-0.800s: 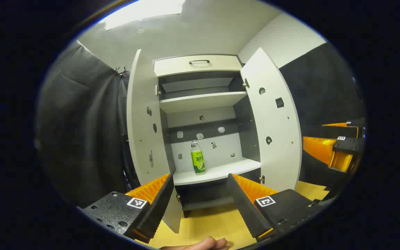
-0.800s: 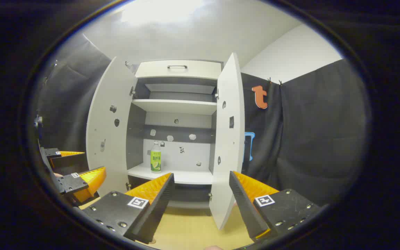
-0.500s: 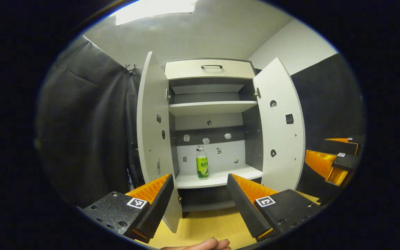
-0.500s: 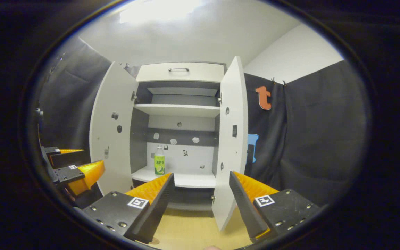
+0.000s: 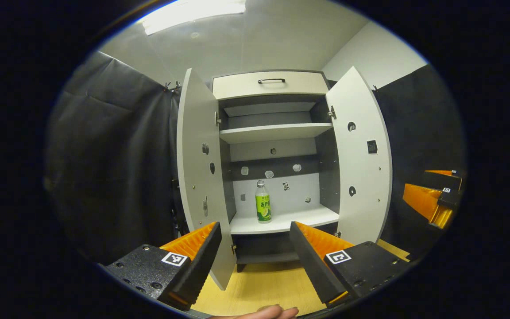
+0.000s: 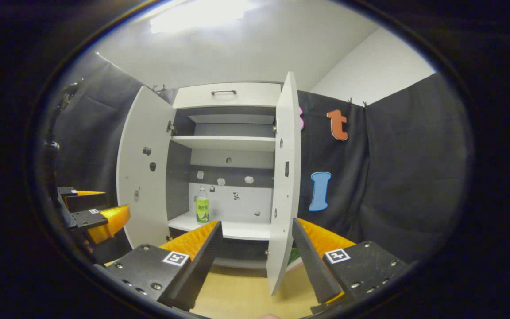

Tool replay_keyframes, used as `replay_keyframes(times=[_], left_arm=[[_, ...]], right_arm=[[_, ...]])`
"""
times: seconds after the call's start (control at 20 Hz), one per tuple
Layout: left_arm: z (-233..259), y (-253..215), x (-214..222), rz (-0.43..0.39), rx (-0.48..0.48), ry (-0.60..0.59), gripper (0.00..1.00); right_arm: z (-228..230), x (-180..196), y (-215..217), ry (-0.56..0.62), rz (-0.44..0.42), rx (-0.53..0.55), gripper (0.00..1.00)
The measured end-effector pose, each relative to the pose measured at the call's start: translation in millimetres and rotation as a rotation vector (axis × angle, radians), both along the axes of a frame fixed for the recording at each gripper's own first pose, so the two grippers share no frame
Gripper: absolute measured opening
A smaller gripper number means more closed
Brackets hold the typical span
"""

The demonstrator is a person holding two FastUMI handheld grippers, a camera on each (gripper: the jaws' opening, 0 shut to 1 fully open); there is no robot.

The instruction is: Grasp the bottle in the cabinet with the left hand and place it on the coaster, then close the right door with the right hand and the left door with the left hand.

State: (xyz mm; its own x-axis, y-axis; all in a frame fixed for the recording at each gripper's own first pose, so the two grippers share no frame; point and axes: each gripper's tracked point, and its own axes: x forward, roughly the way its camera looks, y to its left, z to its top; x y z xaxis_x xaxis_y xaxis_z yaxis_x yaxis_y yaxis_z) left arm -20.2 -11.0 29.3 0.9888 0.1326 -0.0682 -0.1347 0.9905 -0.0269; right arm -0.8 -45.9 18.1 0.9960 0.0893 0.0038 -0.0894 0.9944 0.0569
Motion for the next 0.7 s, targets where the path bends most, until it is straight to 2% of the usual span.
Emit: replay_keyframes(times=[0.15,0.2,0.4,0.5,0.7], left_arm=[[-0.3,-2.7,-4.1,-0.006,-0.008,0.016,0.98],[-0.1,-4.9,-3.0,-0.013,-0.011,0.015,0.98],[-3.0,-5.4,5.2,-0.019,-0.041,0.014,0.98],[-5.8,-2.2,15.3,-0.020,-0.050,0.013,0.98],[-7.5,1.7,54.9,-0.038,-0.058,0.002,0.98]], right_arm=[[-5.3,-1.7,1.1,0.009,0.023,0.019,0.98],[-7.0,-2.4,1.2,0.011,0.028,0.024,0.93],[-11.3,0.3,6.1,0.012,0.044,0.027,0.96],[-12.2,4.6,13.6,0.015,0.058,0.034,0.93],[-10.6,18.4,23.3,0.014,0.063,0.038,0.96]])
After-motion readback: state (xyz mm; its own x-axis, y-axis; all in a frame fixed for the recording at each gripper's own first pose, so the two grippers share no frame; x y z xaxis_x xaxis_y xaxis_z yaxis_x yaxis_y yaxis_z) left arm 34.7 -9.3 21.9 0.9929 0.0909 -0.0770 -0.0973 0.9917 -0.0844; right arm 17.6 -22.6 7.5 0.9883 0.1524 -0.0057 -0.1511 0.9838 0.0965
